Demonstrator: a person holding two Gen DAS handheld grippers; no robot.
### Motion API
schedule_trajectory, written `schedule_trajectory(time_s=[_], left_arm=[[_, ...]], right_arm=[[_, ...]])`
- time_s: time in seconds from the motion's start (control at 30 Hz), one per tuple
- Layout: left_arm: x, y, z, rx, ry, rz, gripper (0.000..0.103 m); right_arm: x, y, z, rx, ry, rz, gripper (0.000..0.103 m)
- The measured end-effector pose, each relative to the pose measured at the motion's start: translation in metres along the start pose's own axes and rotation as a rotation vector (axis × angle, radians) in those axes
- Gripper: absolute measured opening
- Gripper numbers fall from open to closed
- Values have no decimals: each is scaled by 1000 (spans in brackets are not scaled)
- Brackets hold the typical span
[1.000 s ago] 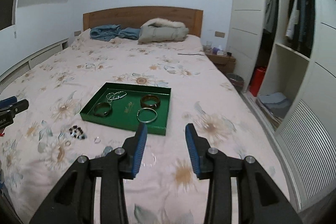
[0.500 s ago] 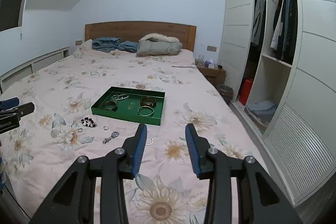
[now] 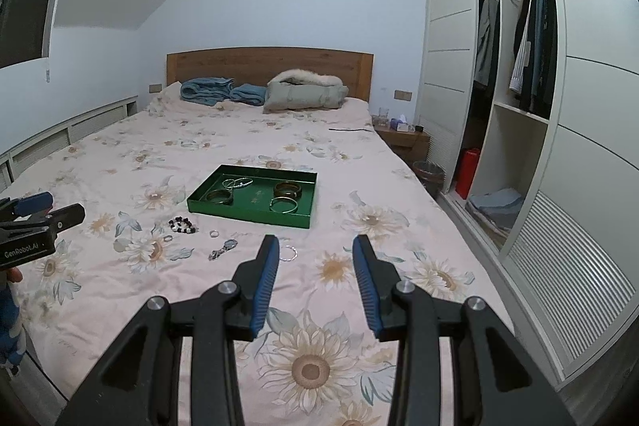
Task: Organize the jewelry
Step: 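Withdraw both tools from the tray toward the remaining jewelry, then grasp the wristwatch with the left tool while the right tool grasps a twisted silver hoop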
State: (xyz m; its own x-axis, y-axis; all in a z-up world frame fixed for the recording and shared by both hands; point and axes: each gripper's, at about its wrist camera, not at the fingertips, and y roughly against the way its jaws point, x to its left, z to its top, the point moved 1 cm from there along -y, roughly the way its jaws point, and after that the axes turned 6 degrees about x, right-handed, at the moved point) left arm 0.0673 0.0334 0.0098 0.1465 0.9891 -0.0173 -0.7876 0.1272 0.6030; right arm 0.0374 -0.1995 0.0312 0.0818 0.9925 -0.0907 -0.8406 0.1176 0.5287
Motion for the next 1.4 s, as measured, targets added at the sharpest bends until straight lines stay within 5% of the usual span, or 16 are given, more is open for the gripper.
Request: schedule_trajectory(time_s=[0.77,1.4], left_arm=[[22,-72,-20,84,10,79,78],[1,-191,-31,238,-111,-62,76]], right_arm=[[-24,-80,-12,77,-70,94,41],[8,-202,-34,259,-28,264,41]])
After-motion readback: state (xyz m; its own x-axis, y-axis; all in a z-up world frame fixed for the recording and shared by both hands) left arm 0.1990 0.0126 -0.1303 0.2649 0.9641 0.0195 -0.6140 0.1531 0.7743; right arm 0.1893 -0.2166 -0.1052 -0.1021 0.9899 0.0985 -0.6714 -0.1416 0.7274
